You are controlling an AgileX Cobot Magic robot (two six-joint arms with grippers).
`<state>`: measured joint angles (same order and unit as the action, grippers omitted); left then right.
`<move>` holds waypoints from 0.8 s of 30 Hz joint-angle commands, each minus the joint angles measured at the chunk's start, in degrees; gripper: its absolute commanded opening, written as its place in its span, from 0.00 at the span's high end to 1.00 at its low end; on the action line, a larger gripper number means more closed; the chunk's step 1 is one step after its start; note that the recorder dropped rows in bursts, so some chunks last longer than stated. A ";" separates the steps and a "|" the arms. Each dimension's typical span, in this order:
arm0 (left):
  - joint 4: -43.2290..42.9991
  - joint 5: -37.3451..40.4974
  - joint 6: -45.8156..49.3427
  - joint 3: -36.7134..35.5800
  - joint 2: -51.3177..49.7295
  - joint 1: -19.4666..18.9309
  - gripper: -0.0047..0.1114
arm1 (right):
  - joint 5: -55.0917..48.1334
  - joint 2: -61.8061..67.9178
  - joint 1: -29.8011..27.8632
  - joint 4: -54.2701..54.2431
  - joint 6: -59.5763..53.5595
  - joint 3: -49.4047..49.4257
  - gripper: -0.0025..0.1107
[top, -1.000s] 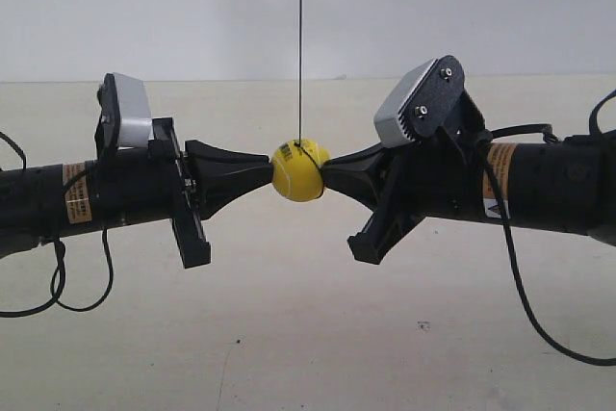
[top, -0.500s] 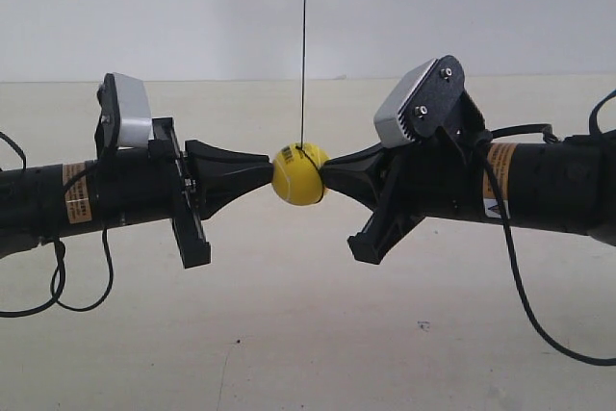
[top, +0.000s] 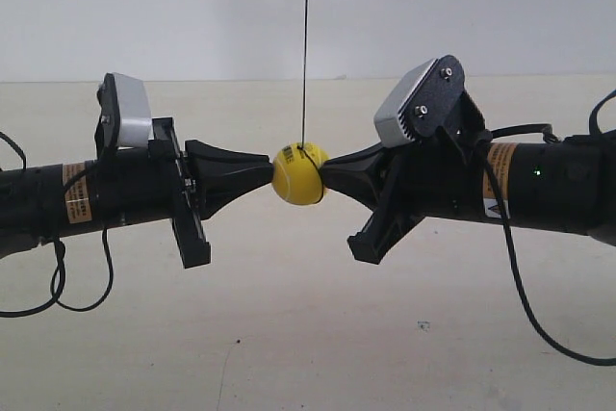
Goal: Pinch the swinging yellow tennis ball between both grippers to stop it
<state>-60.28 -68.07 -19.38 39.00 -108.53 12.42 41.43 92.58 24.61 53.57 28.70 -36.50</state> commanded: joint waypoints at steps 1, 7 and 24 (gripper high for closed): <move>0.39 -1.26 0.20 0.07 -0.13 0.24 0.92 | 0.59 0.00 -0.05 -0.23 -0.06 -0.19 0.98; 0.39 -1.26 0.20 0.07 -0.13 0.24 0.92 | 0.59 0.00 -0.05 -0.23 -0.06 -0.19 0.98; -0.14 -1.90 0.20 0.07 -0.13 0.24 0.92 | -0.93 -0.82 -0.05 -0.23 -0.29 -0.19 0.98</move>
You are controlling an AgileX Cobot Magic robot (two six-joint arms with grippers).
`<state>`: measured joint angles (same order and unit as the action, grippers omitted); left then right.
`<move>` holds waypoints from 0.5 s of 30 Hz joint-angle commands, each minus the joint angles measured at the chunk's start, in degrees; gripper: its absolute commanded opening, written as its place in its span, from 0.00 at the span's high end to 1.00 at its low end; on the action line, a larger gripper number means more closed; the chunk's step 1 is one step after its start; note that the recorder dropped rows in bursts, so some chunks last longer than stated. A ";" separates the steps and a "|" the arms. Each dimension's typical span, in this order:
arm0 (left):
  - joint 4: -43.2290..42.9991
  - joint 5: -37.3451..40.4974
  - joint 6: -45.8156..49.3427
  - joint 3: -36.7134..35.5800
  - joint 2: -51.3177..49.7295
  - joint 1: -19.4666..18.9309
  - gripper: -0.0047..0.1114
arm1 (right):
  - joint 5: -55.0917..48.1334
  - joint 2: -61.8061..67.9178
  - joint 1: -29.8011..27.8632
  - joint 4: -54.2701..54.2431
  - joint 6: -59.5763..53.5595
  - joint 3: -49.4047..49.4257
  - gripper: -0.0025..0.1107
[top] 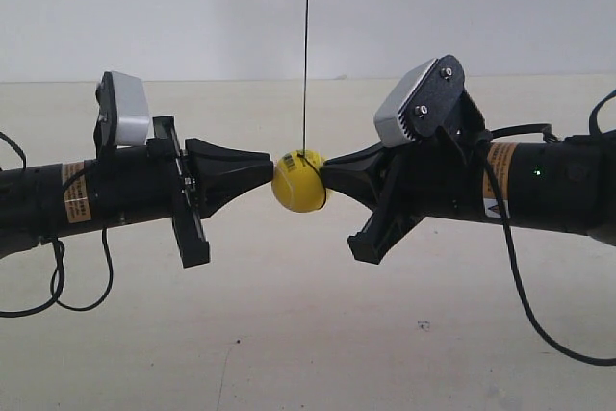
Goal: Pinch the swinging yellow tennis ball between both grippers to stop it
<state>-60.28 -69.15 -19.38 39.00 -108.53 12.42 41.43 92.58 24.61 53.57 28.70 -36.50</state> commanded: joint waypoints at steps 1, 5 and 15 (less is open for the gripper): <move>-0.14 -0.81 0.20 0.07 -0.13 0.14 0.92 | -2.13 -1.76 -0.05 -0.23 -0.29 -0.19 0.98; 0.07 -0.81 0.20 0.07 -0.13 0.14 0.92 | -7.84 -7.06 -0.05 -0.23 1.31 -0.19 0.98; 1.34 -0.81 0.20 -0.05 0.24 0.14 0.92 | -15.53 -15.97 -0.05 -0.23 5.96 -0.19 0.98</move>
<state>-59.85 -69.15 -19.38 39.00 -108.53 12.42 27.54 78.05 24.61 53.57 33.49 -36.50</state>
